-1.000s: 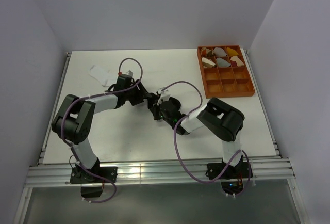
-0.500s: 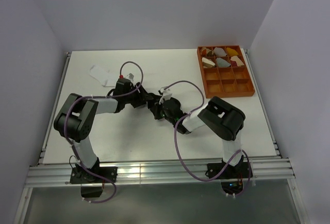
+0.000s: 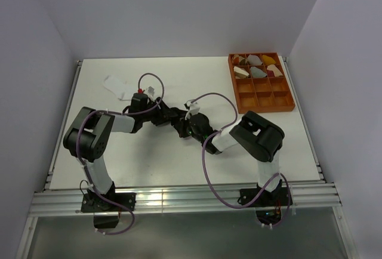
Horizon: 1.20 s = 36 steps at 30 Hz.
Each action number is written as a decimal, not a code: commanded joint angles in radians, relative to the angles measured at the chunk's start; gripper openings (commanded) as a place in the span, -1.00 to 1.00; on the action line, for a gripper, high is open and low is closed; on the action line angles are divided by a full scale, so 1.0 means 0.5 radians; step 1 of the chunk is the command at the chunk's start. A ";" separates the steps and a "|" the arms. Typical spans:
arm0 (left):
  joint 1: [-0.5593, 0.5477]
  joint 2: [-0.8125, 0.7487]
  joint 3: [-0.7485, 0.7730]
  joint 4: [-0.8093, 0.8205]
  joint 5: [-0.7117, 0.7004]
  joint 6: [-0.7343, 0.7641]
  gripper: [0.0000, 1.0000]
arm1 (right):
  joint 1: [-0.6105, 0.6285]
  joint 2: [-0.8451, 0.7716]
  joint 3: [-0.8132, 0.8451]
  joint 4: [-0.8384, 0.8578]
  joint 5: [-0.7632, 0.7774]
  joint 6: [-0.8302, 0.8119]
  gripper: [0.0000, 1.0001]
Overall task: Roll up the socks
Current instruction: Roll the sock at the center of the board.
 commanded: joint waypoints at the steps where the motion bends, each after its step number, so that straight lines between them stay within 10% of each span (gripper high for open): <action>1: 0.000 0.062 -0.043 0.042 0.052 0.009 0.13 | -0.023 0.012 -0.032 0.036 -0.042 0.034 -1.00; 7: 0.000 0.086 -0.028 0.030 0.039 0.018 -0.30 | -0.038 0.015 -0.032 0.045 -0.075 0.040 -1.00; 11: 0.000 0.080 0.015 -0.065 -0.016 0.051 -0.97 | -0.041 -0.006 -0.023 0.021 -0.118 0.031 -1.00; 19: -0.010 -0.036 0.180 -0.561 -0.316 0.232 -0.99 | -0.139 -0.371 -0.069 -0.206 -0.324 0.125 -0.13; 36: -0.393 0.307 1.131 -1.854 -1.347 0.640 -0.99 | -0.419 -0.350 0.162 -0.750 -0.388 0.316 -0.31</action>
